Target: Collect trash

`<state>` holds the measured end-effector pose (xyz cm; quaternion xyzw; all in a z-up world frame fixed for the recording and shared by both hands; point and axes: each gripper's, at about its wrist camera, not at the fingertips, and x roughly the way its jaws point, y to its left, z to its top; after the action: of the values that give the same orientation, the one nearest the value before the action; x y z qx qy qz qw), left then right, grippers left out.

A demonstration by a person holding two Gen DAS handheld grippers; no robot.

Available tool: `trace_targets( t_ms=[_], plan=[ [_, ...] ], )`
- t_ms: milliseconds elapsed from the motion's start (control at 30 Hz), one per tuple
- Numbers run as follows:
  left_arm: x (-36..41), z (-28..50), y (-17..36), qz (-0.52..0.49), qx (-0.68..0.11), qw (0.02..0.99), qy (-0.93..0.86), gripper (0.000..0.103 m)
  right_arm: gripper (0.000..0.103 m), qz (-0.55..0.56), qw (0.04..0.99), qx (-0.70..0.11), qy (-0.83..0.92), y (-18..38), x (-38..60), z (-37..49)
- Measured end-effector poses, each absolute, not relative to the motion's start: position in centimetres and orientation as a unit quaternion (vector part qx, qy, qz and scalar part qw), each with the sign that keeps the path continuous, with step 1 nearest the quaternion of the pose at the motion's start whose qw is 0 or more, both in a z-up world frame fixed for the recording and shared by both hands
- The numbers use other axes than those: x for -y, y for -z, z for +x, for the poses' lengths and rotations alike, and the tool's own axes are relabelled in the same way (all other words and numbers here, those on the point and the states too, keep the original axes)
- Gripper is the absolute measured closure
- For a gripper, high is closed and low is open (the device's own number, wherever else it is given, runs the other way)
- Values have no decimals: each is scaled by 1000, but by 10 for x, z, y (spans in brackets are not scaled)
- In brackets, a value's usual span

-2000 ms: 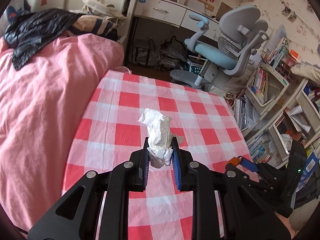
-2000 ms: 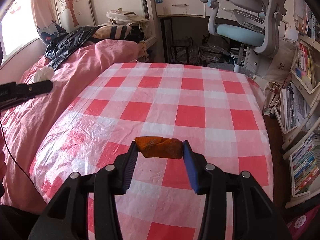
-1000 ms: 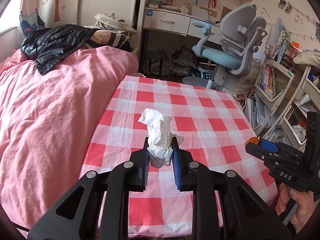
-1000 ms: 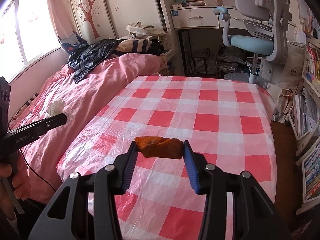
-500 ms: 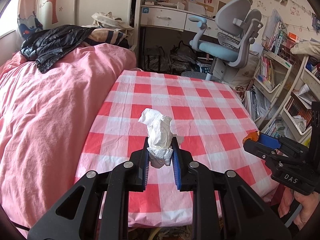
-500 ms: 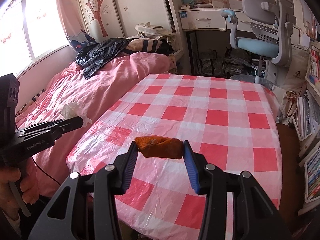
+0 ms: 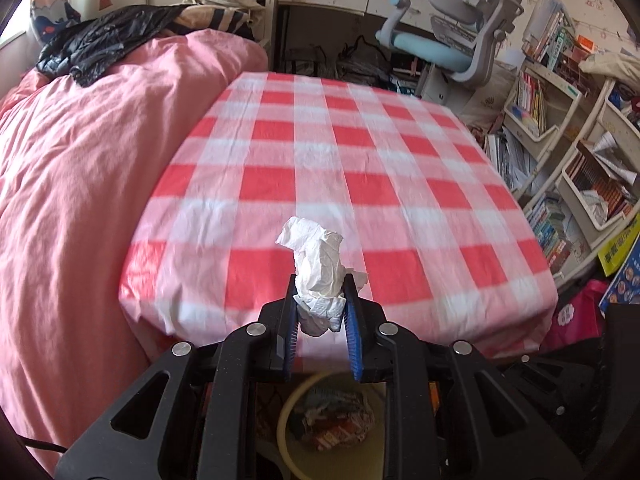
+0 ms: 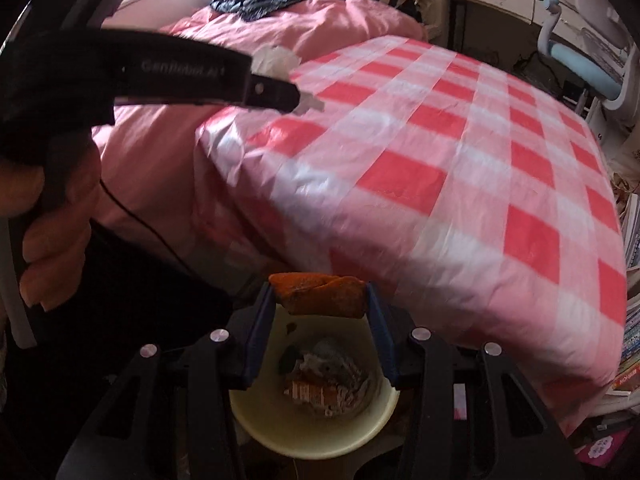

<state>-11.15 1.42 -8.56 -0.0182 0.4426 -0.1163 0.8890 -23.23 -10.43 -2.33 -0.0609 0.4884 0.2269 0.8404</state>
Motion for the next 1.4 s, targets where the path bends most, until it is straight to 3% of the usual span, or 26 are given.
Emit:
trace_targets(
  t_ms=[400, 500, 567, 767, 1033, 1400],
  plan=[
    [-6, -168, 120, 1, -493, 861, 124, 83, 47, -18, 851, -490, -189, 21, 132, -244],
    [-3, -178, 129, 7, -514, 848, 128, 65, 41, -13, 863, -473, -178, 14, 136, -247],
    [0, -183, 136, 17, -529, 838, 128, 37, 36, -7, 874, -456, -167, 8, 142, -249],
    [12, -191, 130, 50, -508, 851, 122, 19, 18, 24, 916, -386, -102, -19, 168, -252],
    [7, -187, 97, 51, -431, 897, 81, 7, 9, 23, 938, -344, -43, -37, 185, -234],
    [-4, -136, 47, 20, -369, 928, 46, 7, 8, -1, 954, -300, -10, -68, 204, -180]
  ],
)
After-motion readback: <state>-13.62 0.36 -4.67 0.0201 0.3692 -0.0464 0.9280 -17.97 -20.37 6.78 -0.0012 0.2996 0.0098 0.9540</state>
